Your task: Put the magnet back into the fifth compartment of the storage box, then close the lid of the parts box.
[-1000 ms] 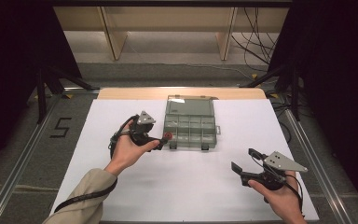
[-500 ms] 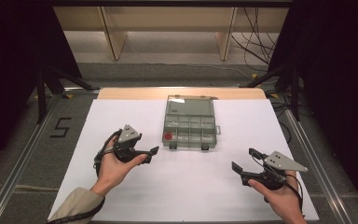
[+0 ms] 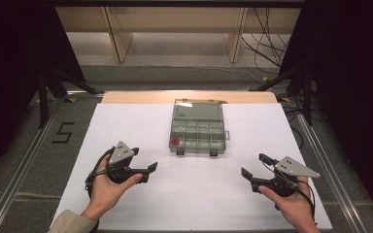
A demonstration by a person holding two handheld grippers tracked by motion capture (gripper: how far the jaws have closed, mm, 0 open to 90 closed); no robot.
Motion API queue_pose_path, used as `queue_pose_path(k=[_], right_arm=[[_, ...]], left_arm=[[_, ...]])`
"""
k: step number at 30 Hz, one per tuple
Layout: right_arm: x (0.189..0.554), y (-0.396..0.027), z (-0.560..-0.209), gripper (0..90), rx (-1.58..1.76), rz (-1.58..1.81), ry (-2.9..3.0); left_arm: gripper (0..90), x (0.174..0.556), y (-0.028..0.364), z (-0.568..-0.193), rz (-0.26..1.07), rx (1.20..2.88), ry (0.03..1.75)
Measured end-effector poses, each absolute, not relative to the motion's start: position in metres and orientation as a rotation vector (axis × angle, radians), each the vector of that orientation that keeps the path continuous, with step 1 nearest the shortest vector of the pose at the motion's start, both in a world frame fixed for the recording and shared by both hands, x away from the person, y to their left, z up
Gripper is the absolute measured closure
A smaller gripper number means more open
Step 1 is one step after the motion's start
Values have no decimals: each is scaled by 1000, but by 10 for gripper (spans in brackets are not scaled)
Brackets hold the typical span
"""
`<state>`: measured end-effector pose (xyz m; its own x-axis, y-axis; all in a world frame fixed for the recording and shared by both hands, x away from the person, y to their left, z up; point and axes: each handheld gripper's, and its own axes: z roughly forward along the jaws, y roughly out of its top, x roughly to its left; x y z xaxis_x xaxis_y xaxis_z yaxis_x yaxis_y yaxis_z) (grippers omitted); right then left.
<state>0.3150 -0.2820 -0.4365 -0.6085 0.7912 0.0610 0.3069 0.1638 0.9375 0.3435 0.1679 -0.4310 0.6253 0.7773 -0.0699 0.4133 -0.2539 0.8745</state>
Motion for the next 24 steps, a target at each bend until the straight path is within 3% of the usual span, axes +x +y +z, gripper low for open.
queue_pose_path(k=[24], right_arm=[[315, -284, -434, 170, 1046, 1420, 2003]], left_arm=[[142, 340, 179, -430, 502, 1831, 984]])
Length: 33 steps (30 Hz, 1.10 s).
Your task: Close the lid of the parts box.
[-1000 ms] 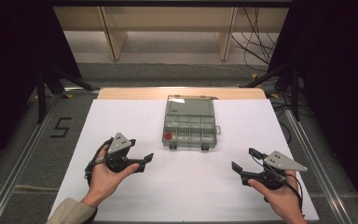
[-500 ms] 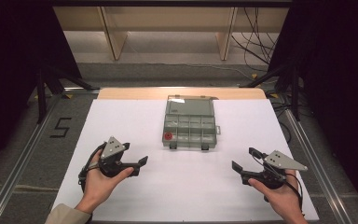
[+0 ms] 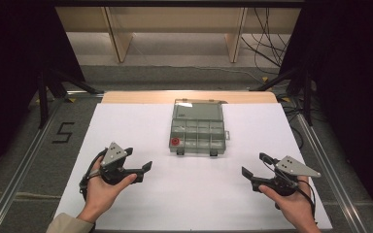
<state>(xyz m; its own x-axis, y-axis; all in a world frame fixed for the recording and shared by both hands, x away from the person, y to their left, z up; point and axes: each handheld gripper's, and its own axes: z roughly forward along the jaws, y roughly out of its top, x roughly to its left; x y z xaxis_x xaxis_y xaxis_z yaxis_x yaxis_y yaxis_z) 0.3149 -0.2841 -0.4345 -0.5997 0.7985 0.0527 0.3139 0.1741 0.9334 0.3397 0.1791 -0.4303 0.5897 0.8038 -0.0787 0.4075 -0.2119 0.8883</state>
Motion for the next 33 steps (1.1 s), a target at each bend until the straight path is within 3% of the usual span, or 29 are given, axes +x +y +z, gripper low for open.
queue_pose_path(k=[10, 33], right_arm=[[317, -285, -437, 169, 1054, 1433, 1997], [318, -288, -435, 169, 1069, 1418, 1996]], left_arm=[[104, 340, 175, -433, 467, 1804, 996], [120, 341, 176, -439, 454, 1794, 1027]])
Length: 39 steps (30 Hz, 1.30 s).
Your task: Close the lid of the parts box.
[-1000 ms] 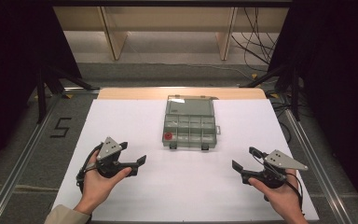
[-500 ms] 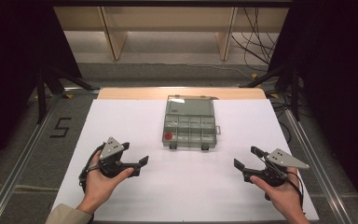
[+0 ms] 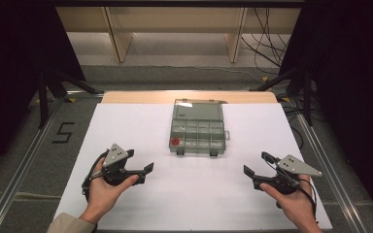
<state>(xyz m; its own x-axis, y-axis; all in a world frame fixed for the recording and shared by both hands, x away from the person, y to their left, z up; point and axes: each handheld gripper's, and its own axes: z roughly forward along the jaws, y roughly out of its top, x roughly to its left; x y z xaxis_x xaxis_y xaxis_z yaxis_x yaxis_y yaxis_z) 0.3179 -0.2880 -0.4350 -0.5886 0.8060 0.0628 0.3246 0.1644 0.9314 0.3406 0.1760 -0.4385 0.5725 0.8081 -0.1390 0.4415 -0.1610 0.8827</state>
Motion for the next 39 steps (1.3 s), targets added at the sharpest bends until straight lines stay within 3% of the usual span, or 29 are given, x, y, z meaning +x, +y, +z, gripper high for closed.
queue_pose_path(k=[21, 39], right_arm=[[328, -284, -430, 184, 1082, 1407, 1965], [380, -262, -415, 229, 1126, 1374, 1979]], left_arm=[[137, 342, 175, -442, 431, 1815, 1031], [146, 342, 173, -443, 418, 1824, 1035]])
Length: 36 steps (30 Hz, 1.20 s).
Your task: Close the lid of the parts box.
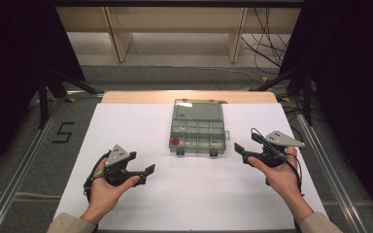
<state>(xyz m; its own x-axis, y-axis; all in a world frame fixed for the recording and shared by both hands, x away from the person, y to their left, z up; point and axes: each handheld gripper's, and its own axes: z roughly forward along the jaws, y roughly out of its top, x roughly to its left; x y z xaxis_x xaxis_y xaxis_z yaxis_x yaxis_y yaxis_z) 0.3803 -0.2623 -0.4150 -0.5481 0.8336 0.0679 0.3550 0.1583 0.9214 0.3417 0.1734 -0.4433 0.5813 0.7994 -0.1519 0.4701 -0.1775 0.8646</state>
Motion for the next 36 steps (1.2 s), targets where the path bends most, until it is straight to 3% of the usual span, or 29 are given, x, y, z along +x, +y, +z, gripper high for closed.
queue_pose_path(k=[20, 36], right_arm=[[444, -243, -402, 297, 1199, 1264, 2014], [526, -220, -404, 338, 1293, 1104, 2063]], left_arm=[[151, 342, 172, -443, 418, 1836, 1014], [151, 342, 171, -444, 420, 1834, 1017]])
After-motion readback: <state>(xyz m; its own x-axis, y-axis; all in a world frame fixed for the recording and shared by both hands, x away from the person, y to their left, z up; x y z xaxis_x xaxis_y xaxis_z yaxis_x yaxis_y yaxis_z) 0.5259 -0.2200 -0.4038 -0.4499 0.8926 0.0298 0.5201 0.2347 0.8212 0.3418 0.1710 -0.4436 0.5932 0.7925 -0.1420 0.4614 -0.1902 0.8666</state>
